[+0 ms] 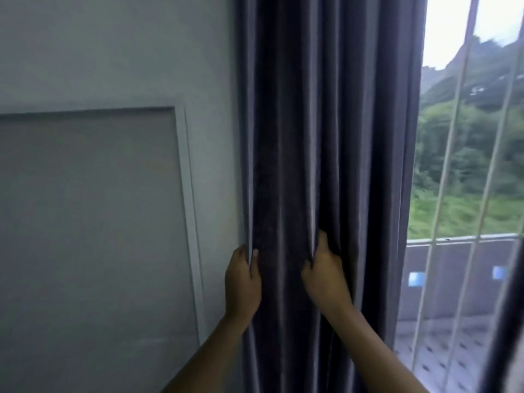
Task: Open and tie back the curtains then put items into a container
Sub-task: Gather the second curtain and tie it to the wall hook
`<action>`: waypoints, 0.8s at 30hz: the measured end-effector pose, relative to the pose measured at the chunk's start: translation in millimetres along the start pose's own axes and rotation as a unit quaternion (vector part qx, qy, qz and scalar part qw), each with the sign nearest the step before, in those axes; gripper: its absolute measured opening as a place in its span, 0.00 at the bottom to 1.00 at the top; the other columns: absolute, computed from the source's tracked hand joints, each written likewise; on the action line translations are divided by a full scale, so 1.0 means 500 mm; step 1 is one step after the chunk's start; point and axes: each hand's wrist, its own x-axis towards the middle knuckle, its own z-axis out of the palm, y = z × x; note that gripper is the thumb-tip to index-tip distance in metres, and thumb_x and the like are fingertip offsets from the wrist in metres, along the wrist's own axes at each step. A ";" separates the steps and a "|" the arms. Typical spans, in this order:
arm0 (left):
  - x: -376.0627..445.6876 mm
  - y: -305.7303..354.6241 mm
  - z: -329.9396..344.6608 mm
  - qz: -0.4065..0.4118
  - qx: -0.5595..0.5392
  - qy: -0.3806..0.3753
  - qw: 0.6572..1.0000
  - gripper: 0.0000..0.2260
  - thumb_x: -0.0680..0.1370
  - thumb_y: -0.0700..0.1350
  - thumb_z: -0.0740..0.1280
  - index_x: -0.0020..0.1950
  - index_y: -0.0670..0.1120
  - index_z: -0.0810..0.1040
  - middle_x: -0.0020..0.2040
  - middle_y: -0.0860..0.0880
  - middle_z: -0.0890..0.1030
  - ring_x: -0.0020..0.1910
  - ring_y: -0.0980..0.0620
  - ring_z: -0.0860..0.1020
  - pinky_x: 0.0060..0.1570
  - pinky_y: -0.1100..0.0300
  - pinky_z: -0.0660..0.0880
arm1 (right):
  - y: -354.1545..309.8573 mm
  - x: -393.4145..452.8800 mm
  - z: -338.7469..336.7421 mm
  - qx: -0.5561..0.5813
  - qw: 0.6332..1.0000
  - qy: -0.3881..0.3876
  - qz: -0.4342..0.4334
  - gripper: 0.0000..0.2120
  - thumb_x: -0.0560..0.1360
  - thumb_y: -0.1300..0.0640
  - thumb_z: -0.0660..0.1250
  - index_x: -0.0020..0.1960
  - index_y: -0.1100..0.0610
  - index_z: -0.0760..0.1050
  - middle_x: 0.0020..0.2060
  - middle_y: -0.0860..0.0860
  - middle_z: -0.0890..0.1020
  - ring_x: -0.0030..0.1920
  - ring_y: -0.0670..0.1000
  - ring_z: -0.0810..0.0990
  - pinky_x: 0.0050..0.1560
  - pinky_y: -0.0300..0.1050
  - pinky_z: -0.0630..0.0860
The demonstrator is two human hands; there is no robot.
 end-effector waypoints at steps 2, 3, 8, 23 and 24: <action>-0.003 -0.008 -0.004 0.000 -0.011 0.007 1.000 0.15 0.81 0.52 0.53 0.48 0.45 0.75 0.41 0.52 0.78 0.37 0.61 0.75 0.47 0.53 0.80 | 0.016 -0.018 0.001 -0.028 1.000 -0.004 0.008 0.25 0.79 0.68 0.55 0.73 0.52 0.61 0.56 0.41 0.73 0.47 0.31 0.73 0.43 0.16 0.66; -0.004 -0.013 -0.005 0.006 -0.010 0.014 1.000 0.15 0.80 0.53 0.53 0.50 0.45 0.75 0.43 0.50 0.78 0.39 0.58 0.76 0.49 0.53 0.79 | 0.025 -0.025 0.003 -0.044 0.999 0.003 0.008 0.25 0.79 0.69 0.55 0.72 0.53 0.62 0.56 0.41 0.73 0.48 0.30 0.72 0.43 0.15 0.65; -0.026 -0.032 -0.012 0.033 0.029 0.045 0.998 0.14 0.79 0.50 0.63 0.57 0.41 0.78 0.51 0.46 0.82 0.45 0.53 0.80 0.52 0.56 0.79 | 0.047 -0.064 0.009 -0.084 0.996 0.027 0.026 0.26 0.76 0.72 0.55 0.71 0.53 0.62 0.56 0.43 0.73 0.49 0.38 0.74 0.48 0.23 0.71; -0.052 -0.014 0.019 0.002 0.014 -0.025 1.000 0.10 0.83 0.40 0.53 0.57 0.41 0.73 0.43 0.45 0.81 0.34 0.58 0.76 0.39 0.67 0.77 | 0.070 -0.080 0.017 -0.120 0.992 0.041 -0.008 0.22 0.78 0.69 0.57 0.71 0.57 0.62 0.55 0.53 0.80 0.47 0.47 0.80 0.47 0.35 0.76; -0.054 -0.016 0.018 0.000 0.012 -0.035 0.999 0.10 0.82 0.37 0.54 0.59 0.41 0.73 0.46 0.46 0.81 0.37 0.57 0.78 0.44 0.68 0.78 | 0.068 -0.080 0.019 -0.115 0.993 0.040 -0.012 0.22 0.78 0.69 0.57 0.71 0.58 0.63 0.55 0.52 0.80 0.47 0.46 0.80 0.47 0.34 0.76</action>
